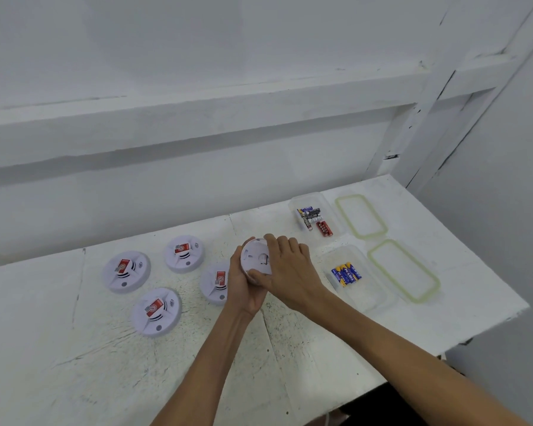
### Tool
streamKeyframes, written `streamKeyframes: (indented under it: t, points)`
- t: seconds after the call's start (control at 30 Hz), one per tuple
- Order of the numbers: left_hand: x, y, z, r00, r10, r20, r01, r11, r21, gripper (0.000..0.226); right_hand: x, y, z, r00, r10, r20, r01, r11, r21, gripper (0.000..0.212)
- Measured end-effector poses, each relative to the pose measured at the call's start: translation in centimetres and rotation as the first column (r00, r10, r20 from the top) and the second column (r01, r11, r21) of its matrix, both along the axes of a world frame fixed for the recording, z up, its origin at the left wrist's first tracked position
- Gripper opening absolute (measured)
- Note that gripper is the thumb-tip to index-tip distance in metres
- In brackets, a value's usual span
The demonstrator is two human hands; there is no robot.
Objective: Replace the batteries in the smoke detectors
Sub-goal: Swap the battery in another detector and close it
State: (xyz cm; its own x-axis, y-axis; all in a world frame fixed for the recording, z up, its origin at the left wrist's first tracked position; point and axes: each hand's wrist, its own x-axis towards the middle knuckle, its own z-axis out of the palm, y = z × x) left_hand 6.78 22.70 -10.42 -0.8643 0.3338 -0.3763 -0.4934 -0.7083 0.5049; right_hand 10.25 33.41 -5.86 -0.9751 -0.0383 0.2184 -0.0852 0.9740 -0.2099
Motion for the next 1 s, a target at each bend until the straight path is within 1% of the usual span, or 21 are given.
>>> streamKeyframes:
  t: [0.03,0.07,0.1,0.17,0.2,0.3,0.37,0.47,0.57,0.63,0.73,0.8,0.87,0.93,1.0]
  points:
    - [-0.4,-0.2,0.2,1.000,-0.008,0.005,0.008,1.000,0.010,0.047,0.1,0.3,0.3,0.999,0.023,0.037,-0.018,0.991,-0.136,0.078]
    - [-0.8,-0.3,0.5,1.000,-0.025,0.008,0.025,1.000,0.009,0.048,0.4,0.7,0.6,0.998,0.050,0.038,-0.038,0.962,-0.271,0.077]
    - [-1.2,-0.5,0.9,0.999,-0.043,0.015,0.043,0.999,-0.006,0.050,0.6,1.0,0.9,0.997,0.081,0.005,-0.075,0.939,-0.335,0.077]
    - [-1.9,-0.8,1.6,0.994,-0.101,0.035,0.102,0.994,-0.029,0.056,1.0,1.5,0.6,0.988,0.143,-0.062,-0.155,0.943,-0.295,0.078]
    - [-2.1,-1.0,1.9,0.990,-0.137,0.045,0.139,0.990,-0.031,0.059,1.2,1.6,0.2,0.985,0.160,-0.072,-0.174,0.946,-0.275,0.077]
    - [-2.2,-1.5,2.4,0.971,-0.236,0.036,0.236,0.972,0.001,0.070,1.2,2.1,-0.9,0.992,0.106,-0.062,-0.120,0.941,-0.317,0.069]
    - [-2.2,-1.7,2.2,0.964,-0.262,0.037,0.261,0.965,0.034,0.072,1.1,2.7,-1.1,0.993,0.093,-0.074,-0.113,0.940,-0.321,0.060]
    - [-2.0,-1.6,1.4,0.971,-0.234,0.056,0.232,0.972,0.042,0.064,1.0,3.4,-1.2,0.990,0.097,-0.101,-0.124,0.943,-0.310,0.052]
    - [-1.9,-1.9,1.3,0.977,-0.215,0.004,0.215,0.977,-0.008,0.048,1.0,3.7,-1.1,0.996,0.067,-0.062,-0.086,0.919,-0.384,0.051]
    - [-1.7,-2.0,1.8,0.972,-0.231,-0.041,0.228,0.971,-0.070,0.045,1.2,3.8,-0.7,0.998,0.064,-0.021,-0.066,0.876,-0.478,0.051]
    - [-1.6,-2.1,2.3,0.954,-0.283,-0.100,0.260,0.946,-0.192,0.038,1.3,4.0,0.0,0.998,0.062,-0.010,-0.053,0.761,-0.647,0.042]
    - [-1.5,-1.9,2.7,0.938,-0.315,-0.148,0.256,0.912,-0.321,0.039,1.2,3.9,0.1,1.000,0.016,-0.017,-0.023,0.694,-0.720,0.037]
    - [-1.2,-1.6,3.0,0.921,-0.335,-0.200,0.231,0.880,-0.415,0.039,1.0,3.9,0.0,0.999,-0.052,-0.002,0.032,0.633,-0.773,0.034]
    - [-1.0,-1.4,3.0,0.909,-0.341,-0.239,0.203,0.864,-0.462,0.041,0.8,3.9,-0.1,0.994,-0.100,0.033,0.083,0.551,-0.830,0.034]
    - [-0.8,-1.3,3.2,0.908,-0.327,-0.264,0.173,0.864,-0.473,0.042,0.8,4.0,0.0,0.990,-0.126,0.065,0.117,0.473,-0.873,0.033]
